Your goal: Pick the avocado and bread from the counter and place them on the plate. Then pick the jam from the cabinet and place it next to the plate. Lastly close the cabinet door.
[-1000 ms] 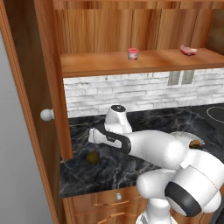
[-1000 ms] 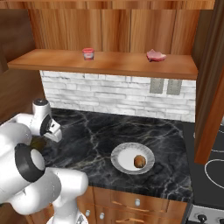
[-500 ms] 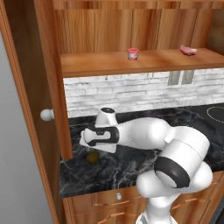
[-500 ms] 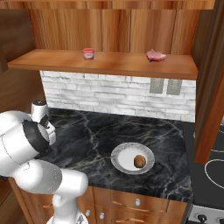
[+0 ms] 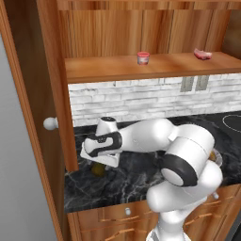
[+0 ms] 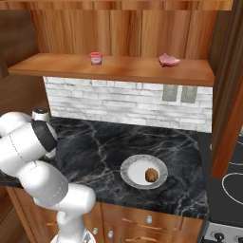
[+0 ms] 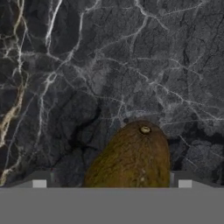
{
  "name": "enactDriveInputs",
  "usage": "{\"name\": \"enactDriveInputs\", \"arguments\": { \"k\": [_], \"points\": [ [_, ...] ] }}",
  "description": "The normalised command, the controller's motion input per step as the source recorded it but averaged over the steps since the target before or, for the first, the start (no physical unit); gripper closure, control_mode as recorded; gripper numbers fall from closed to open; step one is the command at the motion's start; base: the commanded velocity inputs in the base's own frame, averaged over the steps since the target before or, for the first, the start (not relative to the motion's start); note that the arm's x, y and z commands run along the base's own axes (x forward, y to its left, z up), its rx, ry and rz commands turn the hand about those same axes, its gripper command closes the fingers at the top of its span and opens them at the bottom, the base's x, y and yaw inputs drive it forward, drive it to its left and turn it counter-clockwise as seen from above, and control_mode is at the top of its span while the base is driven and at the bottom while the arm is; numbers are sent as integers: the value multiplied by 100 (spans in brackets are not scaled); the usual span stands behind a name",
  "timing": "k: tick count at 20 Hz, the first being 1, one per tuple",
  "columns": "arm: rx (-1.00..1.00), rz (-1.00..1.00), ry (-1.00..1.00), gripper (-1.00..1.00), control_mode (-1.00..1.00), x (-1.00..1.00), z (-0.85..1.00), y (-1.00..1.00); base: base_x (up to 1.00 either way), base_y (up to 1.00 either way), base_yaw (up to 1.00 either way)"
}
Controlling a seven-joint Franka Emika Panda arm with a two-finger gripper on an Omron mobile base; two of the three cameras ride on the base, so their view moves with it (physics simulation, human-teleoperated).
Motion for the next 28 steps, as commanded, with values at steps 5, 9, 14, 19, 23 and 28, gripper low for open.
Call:
{"name": "enactDriveInputs", "arguments": {
  "k": [5, 9, 14, 19, 23, 28],
  "points": [
    [-7, -10, 8, -100, -100, 0, -37, 1, 0, 0, 0],
    [-14, -6, 12, -100, -100, -5, -63, 0, 0, 0, 0],
    [-15, -3, 12, -100, -100, -1, -62, 0, 0, 0, 0],
    [-7, -2, 7, 100, -100, 0, -35, 0, 0, 0, 0],
    [0, -2, 0, 100, -100, -24, -4, -5, 0, 0, 0],
    [-1, -3, -5, 100, -100, -38, 28, -36, 0, 0, 0]
  ]
}}
